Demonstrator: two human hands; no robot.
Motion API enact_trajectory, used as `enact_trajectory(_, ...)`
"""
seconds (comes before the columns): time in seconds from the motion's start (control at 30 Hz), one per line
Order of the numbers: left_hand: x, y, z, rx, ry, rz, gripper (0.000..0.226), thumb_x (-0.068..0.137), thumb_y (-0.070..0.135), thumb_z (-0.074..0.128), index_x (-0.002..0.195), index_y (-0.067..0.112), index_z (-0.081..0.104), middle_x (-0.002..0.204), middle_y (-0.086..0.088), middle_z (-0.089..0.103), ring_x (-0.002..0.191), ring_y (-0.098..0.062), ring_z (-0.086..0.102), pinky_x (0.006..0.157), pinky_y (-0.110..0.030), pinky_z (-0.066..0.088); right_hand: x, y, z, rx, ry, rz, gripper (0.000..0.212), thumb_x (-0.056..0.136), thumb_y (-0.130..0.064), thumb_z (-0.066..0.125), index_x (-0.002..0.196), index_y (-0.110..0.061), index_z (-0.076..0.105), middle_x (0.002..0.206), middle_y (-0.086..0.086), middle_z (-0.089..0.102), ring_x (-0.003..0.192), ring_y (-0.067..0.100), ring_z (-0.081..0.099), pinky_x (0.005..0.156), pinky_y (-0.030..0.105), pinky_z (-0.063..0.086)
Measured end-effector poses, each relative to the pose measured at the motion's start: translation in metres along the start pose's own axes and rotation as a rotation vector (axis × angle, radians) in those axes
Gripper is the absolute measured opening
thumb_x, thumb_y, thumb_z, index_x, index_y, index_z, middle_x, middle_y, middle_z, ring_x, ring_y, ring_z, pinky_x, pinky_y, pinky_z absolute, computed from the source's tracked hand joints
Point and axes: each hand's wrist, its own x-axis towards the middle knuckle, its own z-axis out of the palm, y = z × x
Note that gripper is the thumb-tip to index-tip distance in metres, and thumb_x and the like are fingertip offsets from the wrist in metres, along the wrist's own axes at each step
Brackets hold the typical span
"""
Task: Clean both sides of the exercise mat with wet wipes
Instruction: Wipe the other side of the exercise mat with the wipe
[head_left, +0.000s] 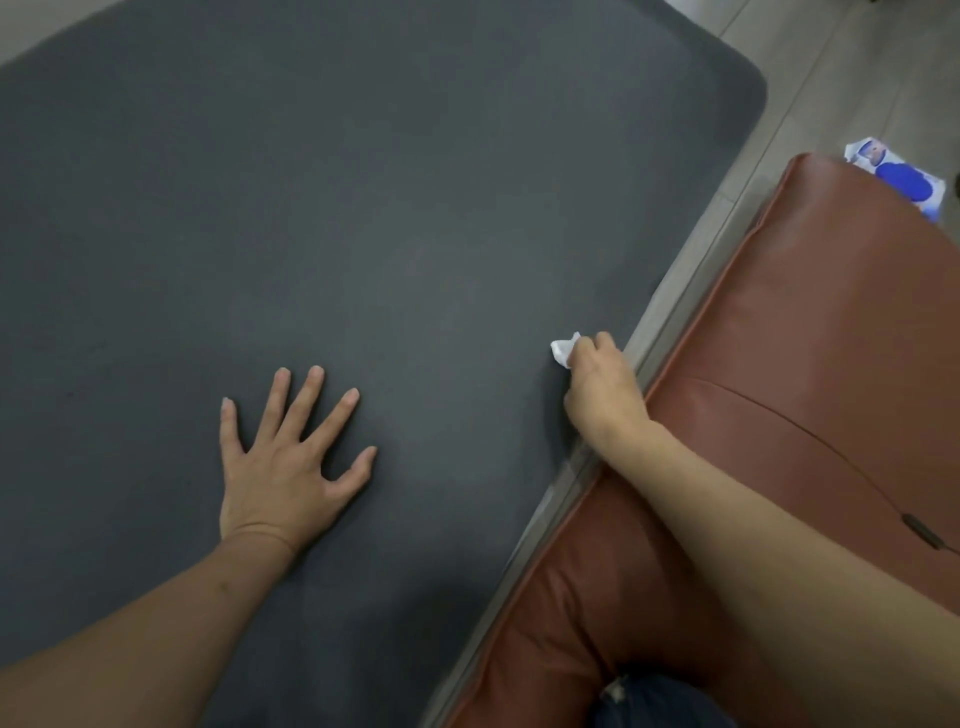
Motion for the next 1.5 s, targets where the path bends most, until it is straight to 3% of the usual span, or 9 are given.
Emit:
enact_trajectory(0.1, 0.0, 0.001, -0.001, -0.001, -0.008, -0.004, 0.071, 0.089, 0.073, 0.037, 0.152, 0.042, 0.048, 0.17, 0.005, 0.027, 0.159, -0.022, 0.015, 0.123, -0.066, 0.007, -0.06, -0.024, 0.022, 0.077, -0.046, -0.175, 0.03, 0.082, 0.006, 0.059, 0.11, -0.002, 0.058, 0.105, 0.015, 0.052, 0.093, 0.037, 0.057, 0.084, 0.04, 0.047)
enact_trajectory(0.23, 0.001, 0.001, -0.002, 0.013, -0.021, -0.012, 0.071, 0.089, 0.073, 0.035, 0.153, 0.043, 0.046, 0.17, 0.005, 0.027, 0.159, -0.022, 0.015, 0.123, -0.067, 0.009, -0.104, -0.032, 0.025, 0.098, -0.172, -0.514, 0.024, 0.077, 0.008, 0.061, 0.09, -0.009, 0.053, 0.091, 0.007, 0.045, 0.077, 0.029, 0.051, 0.066, 0.04, 0.047)
enact_trajectory(0.47, 0.002, 0.001, 0.0, -0.029, -0.025, -0.102, 0.067, 0.096, 0.057, 0.032, 0.16, 0.034, 0.036, 0.173, 0.0, 0.015, 0.161, -0.019, 0.005, 0.125, -0.065, 0.003, -0.018, -0.065, 0.033, 0.216, 0.149, -0.057, 0.017, 0.08, 0.011, 0.05, 0.089, -0.003, 0.054, 0.094, 0.012, 0.046, 0.071, 0.026, 0.038, 0.064, 0.034, 0.032)
enact_trajectory(0.6, 0.005, 0.004, -0.002, 0.007, -0.096, -0.198, 0.069, 0.099, 0.054, 0.024, 0.165, 0.032, 0.02, 0.174, -0.002, 0.003, 0.16, -0.023, -0.008, 0.123, -0.067, -0.003, -0.071, -0.091, 0.048, 0.271, 0.075, -0.317, 0.016, 0.084, 0.008, 0.056, 0.093, -0.006, 0.059, 0.09, 0.002, 0.039, 0.072, 0.018, 0.036, 0.06, 0.032, 0.035)
enact_trajectory(0.73, 0.005, 0.003, -0.005, 0.008, -0.165, -0.171, 0.067, 0.102, 0.053, 0.016, 0.165, 0.035, 0.004, 0.174, 0.001, -0.006, 0.159, -0.021, -0.015, 0.123, -0.065, -0.005, -0.064, -0.095, 0.049, 0.242, 0.076, -0.401, 0.018, 0.083, 0.009, 0.057, 0.09, -0.007, 0.057, 0.086, -0.003, 0.034, 0.07, 0.018, 0.034, 0.055, 0.035, 0.037)
enact_trajectory(0.83, 0.005, -0.016, -0.013, -0.013, -0.146, -0.107, 0.062, 0.104, 0.048, 0.017, 0.165, 0.037, 0.015, 0.174, 0.004, 0.006, 0.16, -0.017, -0.002, 0.126, -0.059, 0.003, -0.048, -0.119, 0.047, 0.236, 0.088, -0.452, 0.02, 0.083, 0.011, 0.06, 0.091, -0.007, 0.059, 0.086, -0.003, 0.035, 0.07, 0.017, 0.033, 0.054, 0.035, 0.039)
enact_trajectory(1.23, 0.061, -0.238, -0.057, 0.024, -0.202, -0.375, 0.058, 0.107, 0.051, 0.011, 0.163, 0.045, -0.003, 0.173, 0.0, -0.018, 0.158, -0.022, -0.019, 0.125, -0.06, -0.009, 0.066, -0.348, 0.055, 0.247, 0.103, -0.553, 0.022, 0.082, 0.01, 0.056, 0.098, -0.006, 0.059, 0.09, 0.001, 0.04, 0.074, 0.022, 0.041, 0.056, 0.036, 0.042)
enact_trajectory(1.33, 0.073, -0.303, -0.07, -0.001, -0.221, -0.5, 0.06, 0.106, 0.053, 0.01, 0.164, 0.04, -0.003, 0.173, 0.001, -0.018, 0.158, -0.023, -0.018, 0.126, -0.06, -0.008, 0.094, -0.402, 0.054, 0.22, 0.101, -0.585, 0.021, 0.082, 0.01, 0.055, 0.097, -0.005, 0.06, 0.09, 0.002, 0.04, 0.072, 0.022, 0.04, 0.056, 0.031, 0.033)
enact_trajectory(1.5, 0.07, -0.392, -0.084, -0.028, -0.209, -0.416, 0.057, 0.107, 0.052, 0.015, 0.163, 0.047, 0.0, 0.173, 0.01, -0.011, 0.159, -0.013, -0.015, 0.126, -0.061, -0.002, 0.138, -0.483, 0.051, 0.175, 0.099, -0.617, 0.019, 0.083, 0.011, 0.053, 0.094, -0.003, 0.06, 0.089, 0.003, 0.039, 0.069, 0.024, 0.039, 0.058, 0.03, 0.028)
